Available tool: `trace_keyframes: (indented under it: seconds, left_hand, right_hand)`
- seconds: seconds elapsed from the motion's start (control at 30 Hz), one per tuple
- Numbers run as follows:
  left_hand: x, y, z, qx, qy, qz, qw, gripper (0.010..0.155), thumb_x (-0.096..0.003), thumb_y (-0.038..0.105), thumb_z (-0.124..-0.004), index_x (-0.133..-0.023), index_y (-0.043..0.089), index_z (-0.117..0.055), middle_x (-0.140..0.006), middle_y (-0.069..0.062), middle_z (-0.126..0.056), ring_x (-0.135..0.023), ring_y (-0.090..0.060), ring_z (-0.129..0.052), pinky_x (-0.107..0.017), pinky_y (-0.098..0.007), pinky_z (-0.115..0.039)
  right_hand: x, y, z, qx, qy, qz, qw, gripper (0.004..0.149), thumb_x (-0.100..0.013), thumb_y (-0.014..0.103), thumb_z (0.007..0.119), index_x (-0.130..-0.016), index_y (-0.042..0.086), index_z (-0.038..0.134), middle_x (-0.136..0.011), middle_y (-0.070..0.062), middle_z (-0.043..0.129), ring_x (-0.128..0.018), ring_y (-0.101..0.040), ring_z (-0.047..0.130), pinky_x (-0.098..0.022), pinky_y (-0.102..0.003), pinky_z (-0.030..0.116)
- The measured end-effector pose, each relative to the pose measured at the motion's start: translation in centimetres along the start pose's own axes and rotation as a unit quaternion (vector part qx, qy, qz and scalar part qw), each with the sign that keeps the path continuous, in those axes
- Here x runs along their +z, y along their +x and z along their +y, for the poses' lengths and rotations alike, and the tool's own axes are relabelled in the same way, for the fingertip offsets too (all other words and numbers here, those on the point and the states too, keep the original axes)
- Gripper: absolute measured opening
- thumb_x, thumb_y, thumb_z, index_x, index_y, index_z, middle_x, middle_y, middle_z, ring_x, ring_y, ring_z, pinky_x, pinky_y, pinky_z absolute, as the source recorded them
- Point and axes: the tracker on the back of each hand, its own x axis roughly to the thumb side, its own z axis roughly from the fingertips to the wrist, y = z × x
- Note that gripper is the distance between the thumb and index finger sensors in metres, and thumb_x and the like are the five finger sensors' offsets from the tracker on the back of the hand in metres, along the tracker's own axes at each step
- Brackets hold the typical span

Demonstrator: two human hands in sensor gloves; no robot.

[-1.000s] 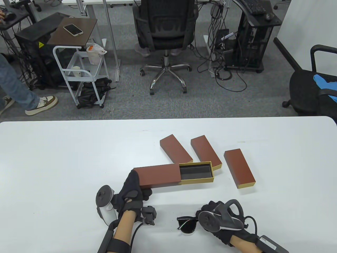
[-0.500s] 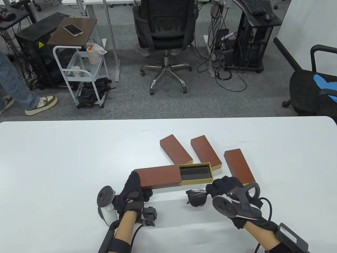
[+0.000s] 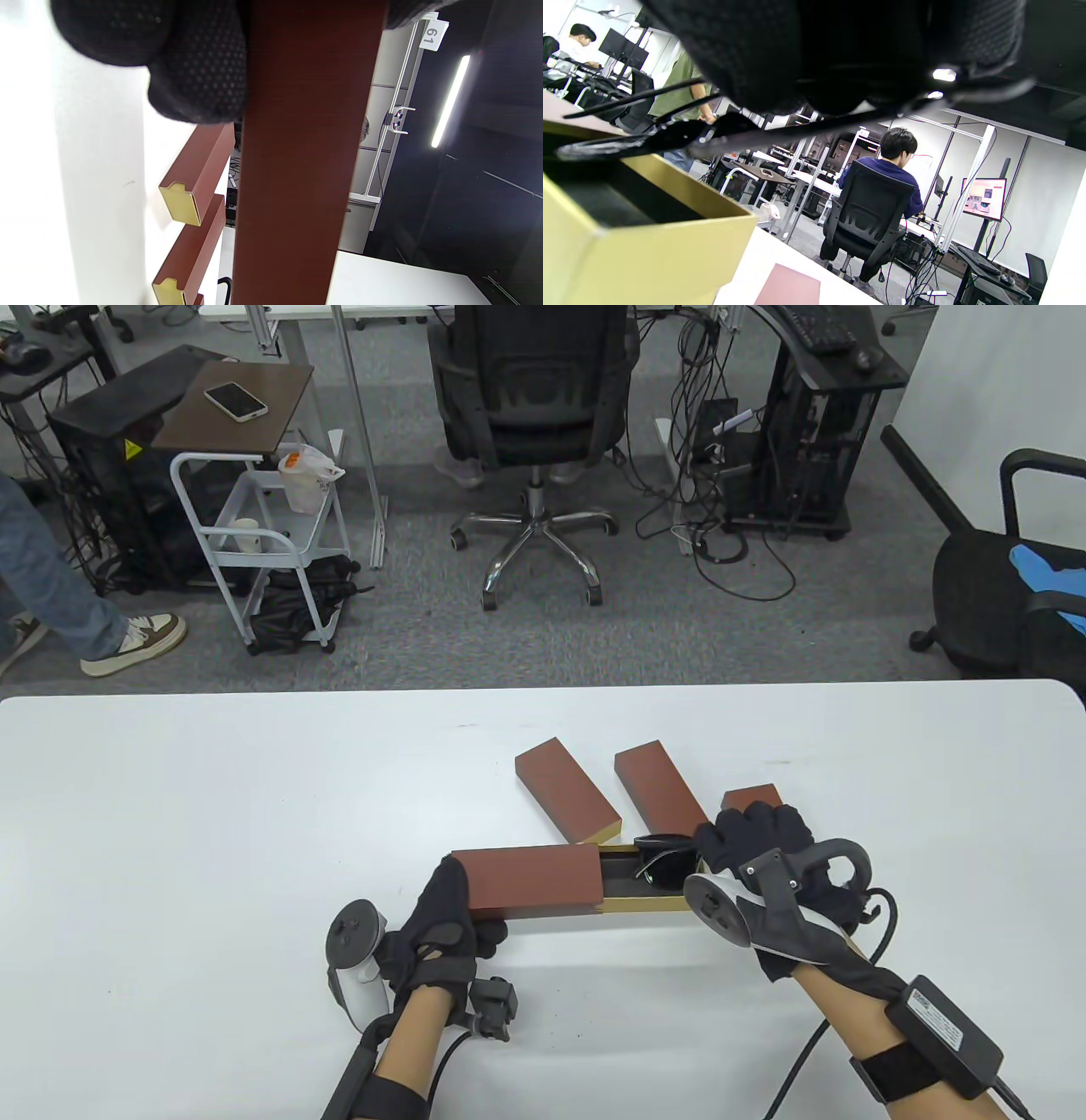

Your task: Slide to open storage boxes and store sunglasses

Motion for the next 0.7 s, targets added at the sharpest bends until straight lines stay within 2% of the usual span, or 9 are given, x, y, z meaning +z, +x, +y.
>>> trace_keyframes:
  seconds: [0.33, 0.7]
  left_hand:
    - [-0.1, 0.0, -0.2, 0.006, -0.015, 0.0, 1.0, 0.077, -0.0508, 0.064, -0.055, -0.11, 0.016, -0.046, -0.073, -0.008, -0.091, -0.042, -0.018, -0.099, -0.033, -0.043, -0.083]
    - [-0.1, 0.2, -0.9, -0.009, -0.036, -0.005, 0.999, 0.077, -0.0507, 0.064, -0.056, -0.11, 0.016, -0.046, -0.073, -0.009, -0.091, -0.042, -0.018, -0.099, -0.033, -0.043, -0.083]
  right_hand:
    - [-0.4, 1.2, -0.3, 0.033, 0.026, -0.025, 0.999, 0.036, -0.028, 0.032, 0.092, -0.064, 0.032, 0.092, -0.067, -0.002, 0.096, -0.057, -0.028, 0.093, -0.048, -0.047, 0.079]
    - [-1.3, 2.7, -0.1, 0.003, 0.06, -0.038, 0.997, 0.037, -0.026, 0.033, 0.093, -0.062, 0.033, 0.093, -0.064, 0.001, 0.099, -0.053, -0.025, 0.096, -0.046, -0.045, 0.082]
